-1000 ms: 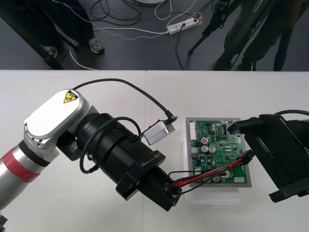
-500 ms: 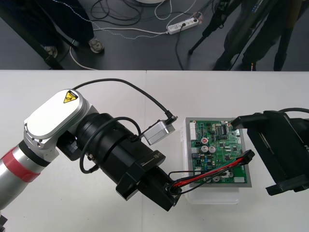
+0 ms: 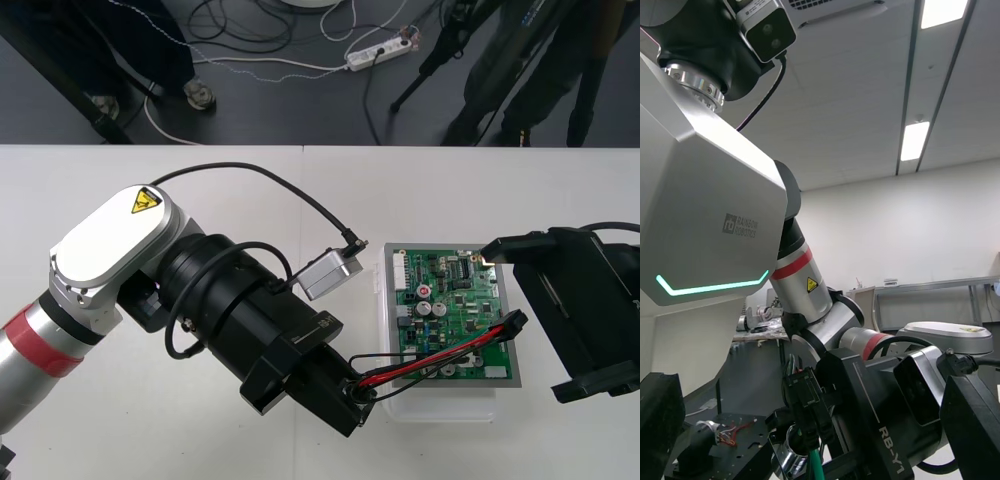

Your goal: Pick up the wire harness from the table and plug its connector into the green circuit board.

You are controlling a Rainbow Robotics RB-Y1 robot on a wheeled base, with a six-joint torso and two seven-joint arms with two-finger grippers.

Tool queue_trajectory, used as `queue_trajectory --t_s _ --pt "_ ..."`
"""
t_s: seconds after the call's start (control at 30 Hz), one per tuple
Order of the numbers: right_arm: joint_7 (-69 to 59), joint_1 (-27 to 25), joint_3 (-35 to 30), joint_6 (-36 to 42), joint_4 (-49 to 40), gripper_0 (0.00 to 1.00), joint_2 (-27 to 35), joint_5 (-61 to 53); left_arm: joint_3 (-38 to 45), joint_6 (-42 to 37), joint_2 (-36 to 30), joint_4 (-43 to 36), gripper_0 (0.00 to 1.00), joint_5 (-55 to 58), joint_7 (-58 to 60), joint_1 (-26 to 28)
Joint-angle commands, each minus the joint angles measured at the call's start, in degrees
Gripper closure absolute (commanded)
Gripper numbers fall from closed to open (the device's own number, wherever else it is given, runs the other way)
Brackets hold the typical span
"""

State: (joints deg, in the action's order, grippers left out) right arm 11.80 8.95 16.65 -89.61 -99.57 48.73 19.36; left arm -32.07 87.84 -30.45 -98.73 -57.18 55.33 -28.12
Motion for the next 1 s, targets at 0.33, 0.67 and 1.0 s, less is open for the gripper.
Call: queue_trajectory --t_s 0.33,0.67,1.0 --pt "1.7 0.7 -0.9 -0.4 -1.1 0.00 -1.9 1.3 -0.9 2.2 1.4 -0.7 1.00 0.7 3.2 -1.8" --pt "1.3 0.7 -0.9 -0.4 -1.2 0.46 -2.2 2.3 -0.9 2.2 1.4 -0.6 1.00 0.6 3.3 -1.8" --pt "1.2 0.7 -0.6 -0.4 -1.2 0.80 -2.2 2.4 -0.9 2.2 1.4 -0.7 1.00 0.6 3.3 -1.8"
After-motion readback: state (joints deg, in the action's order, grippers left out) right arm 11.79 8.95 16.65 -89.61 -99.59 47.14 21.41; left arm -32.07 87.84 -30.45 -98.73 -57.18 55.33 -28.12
